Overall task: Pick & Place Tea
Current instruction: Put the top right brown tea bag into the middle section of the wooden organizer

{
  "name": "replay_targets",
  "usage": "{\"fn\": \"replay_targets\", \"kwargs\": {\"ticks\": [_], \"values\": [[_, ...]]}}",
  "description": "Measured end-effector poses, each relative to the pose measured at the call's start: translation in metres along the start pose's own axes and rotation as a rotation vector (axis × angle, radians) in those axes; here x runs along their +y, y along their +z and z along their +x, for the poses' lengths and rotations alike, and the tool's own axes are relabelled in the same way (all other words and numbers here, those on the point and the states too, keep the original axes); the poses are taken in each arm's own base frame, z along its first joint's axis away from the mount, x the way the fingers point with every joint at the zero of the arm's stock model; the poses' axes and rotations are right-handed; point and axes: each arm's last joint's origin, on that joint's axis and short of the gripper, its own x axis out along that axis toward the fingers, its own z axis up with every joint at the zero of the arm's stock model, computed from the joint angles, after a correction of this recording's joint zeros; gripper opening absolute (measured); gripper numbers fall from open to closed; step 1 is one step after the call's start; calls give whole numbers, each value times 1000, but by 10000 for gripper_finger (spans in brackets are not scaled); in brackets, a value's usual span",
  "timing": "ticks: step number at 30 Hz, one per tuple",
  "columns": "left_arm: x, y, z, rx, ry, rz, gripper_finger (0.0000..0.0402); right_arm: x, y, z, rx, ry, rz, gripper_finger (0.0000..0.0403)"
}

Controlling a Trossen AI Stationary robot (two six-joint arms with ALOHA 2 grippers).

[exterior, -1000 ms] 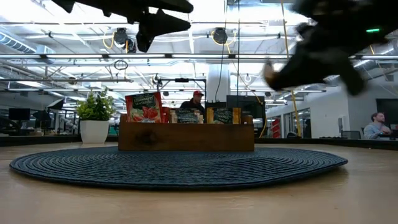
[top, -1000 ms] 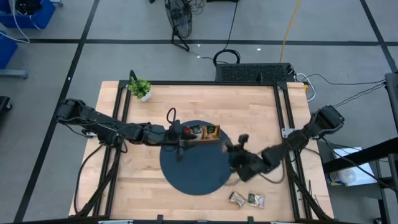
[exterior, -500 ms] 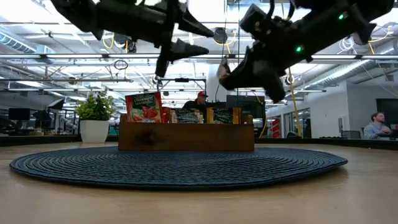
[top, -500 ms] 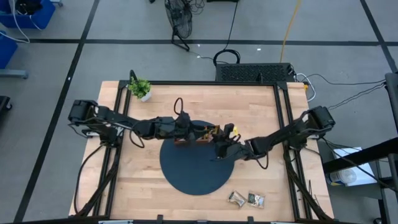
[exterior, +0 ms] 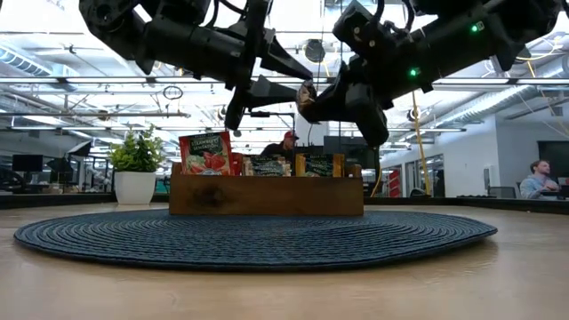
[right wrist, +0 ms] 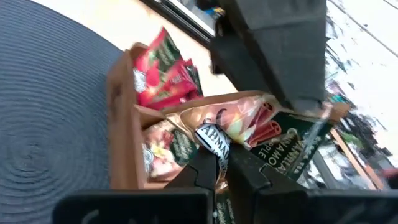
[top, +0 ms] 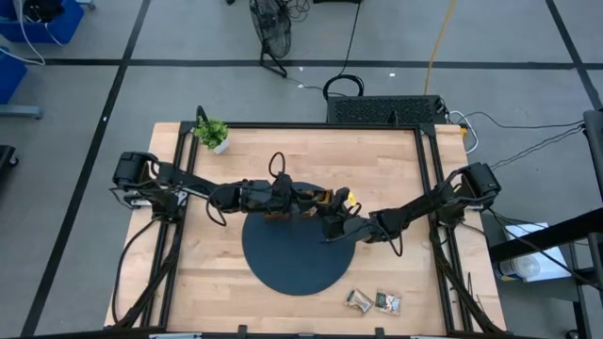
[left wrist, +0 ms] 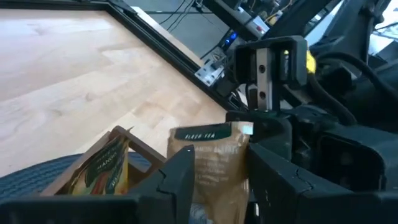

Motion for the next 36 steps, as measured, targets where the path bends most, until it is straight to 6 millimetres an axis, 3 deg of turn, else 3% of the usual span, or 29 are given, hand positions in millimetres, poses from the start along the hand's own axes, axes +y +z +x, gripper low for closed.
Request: {"fn": "replay_targets", "kwargs": {"ticks": [6,16,19,23,25,29,33,36], "values": [[0,0,0,-1,-1,22,154,-4,0,4,-19,14,19,8],[2,2,0,-14,14,53,127,-5,-1,6,-25,30,42,8],[2,2,0,-13,13,72,101,-5,-1,6,-25,30,42,8],[2,1,0,-6,18,121,24,-5,0,6,-25,30,46,8],[2,1,0,-3,16,166,10,-5,0,6,-25,30,65,8],[-8,3,-6,8,-35,400,4,-2,2,2,-34,44,187,26],[-35,-1,-25,2,-90,815,3,3,6,-4,-41,69,348,61],[-54,-4,-39,-14,-73,1076,3,11,1,-10,-5,93,341,80]]}}
